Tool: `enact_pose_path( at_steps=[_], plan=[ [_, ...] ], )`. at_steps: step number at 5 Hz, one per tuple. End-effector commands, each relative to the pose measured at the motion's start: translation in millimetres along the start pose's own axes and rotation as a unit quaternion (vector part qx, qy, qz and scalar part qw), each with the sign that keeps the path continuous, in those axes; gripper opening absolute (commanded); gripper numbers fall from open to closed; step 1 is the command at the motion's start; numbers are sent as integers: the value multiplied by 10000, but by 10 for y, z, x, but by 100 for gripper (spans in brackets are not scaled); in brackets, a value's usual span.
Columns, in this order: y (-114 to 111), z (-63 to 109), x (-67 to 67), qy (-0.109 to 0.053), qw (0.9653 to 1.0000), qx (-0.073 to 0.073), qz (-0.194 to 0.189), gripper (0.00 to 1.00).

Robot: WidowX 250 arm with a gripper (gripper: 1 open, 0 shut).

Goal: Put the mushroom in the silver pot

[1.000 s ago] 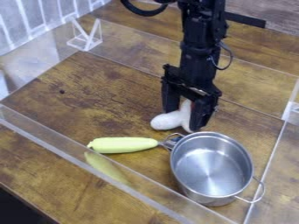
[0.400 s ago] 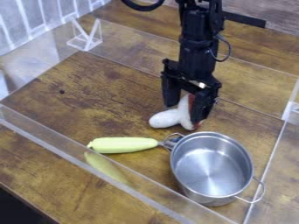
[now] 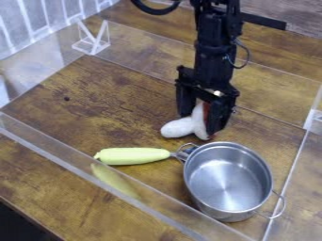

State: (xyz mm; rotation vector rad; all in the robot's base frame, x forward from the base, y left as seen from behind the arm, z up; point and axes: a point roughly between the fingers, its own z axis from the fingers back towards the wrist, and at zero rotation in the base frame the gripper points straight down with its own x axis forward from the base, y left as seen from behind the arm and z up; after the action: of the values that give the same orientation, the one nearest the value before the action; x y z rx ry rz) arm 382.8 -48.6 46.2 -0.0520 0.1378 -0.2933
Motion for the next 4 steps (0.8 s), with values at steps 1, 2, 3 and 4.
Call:
enact_pose_path(
  at_steps=[1, 2, 3, 4],
  plan=[
    [121, 211, 71, -312, 9994, 30, 127, 100],
    [116, 215, 86, -302, 9995, 4, 119, 100],
    [119, 184, 89, -284, 9995, 3, 132, 0],
    [85, 332, 43, -440, 9990, 68, 79, 0]
  ],
)
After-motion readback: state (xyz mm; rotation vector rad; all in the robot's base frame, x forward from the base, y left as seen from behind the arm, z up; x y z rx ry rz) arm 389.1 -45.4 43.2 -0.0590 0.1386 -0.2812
